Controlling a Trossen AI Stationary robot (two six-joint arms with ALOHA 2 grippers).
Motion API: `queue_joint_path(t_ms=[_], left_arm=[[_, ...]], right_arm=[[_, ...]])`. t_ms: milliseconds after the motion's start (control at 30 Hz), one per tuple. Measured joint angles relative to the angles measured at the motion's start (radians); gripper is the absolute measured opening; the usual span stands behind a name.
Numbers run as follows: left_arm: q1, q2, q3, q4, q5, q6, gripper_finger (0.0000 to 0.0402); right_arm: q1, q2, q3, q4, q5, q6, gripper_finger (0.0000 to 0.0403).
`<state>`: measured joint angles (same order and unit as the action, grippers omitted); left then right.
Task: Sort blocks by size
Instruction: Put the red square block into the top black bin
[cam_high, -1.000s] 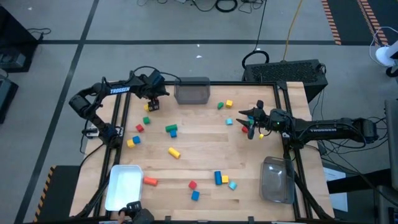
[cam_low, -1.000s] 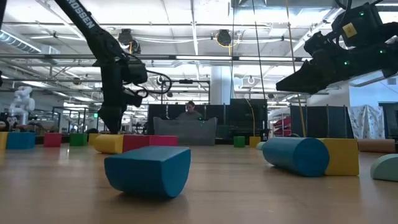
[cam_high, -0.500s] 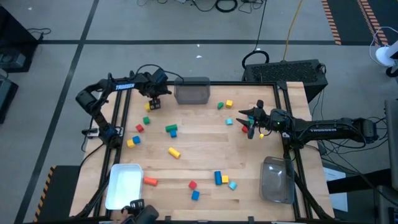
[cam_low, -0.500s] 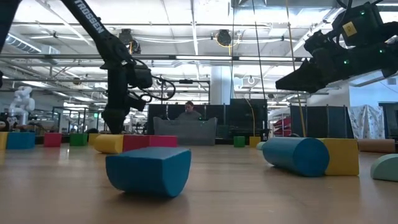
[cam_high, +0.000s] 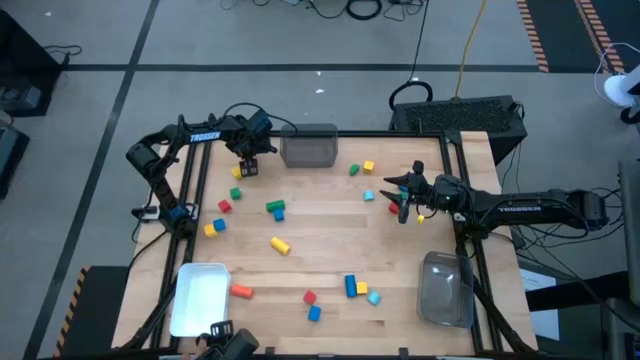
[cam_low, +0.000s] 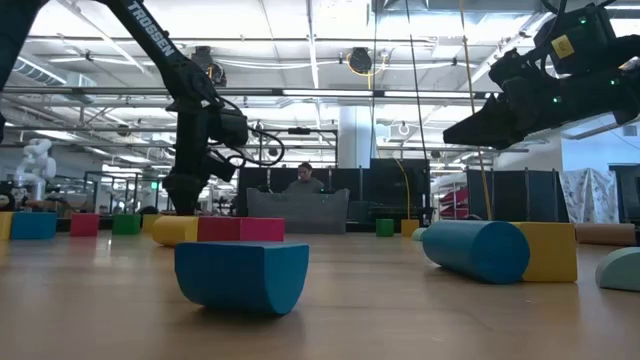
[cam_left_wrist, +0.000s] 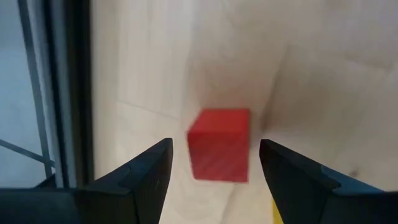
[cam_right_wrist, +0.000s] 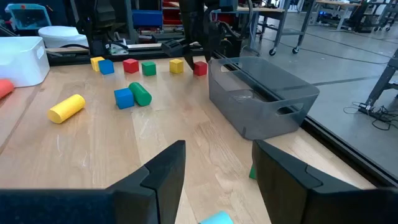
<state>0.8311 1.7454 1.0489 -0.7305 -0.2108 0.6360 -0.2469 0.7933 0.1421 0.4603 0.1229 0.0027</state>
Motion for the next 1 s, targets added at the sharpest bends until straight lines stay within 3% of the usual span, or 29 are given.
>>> queue_joint_path(t_ms=[367, 1000], left_arm=[[-0.029, 0.0, 0.0, -0.001, -0.009, 0.006, 0.0242], [-0.041, 0.06, 0.002, -0.069, 0.01, -0.132, 0.0242]], right_arm=[[0.0, 0.0, 0.0, -0.001, -0.002, -0.011, 0.0176], [0.0, 0.0, 0.0, -0.001, -0.025, -0.022, 0.0176]])
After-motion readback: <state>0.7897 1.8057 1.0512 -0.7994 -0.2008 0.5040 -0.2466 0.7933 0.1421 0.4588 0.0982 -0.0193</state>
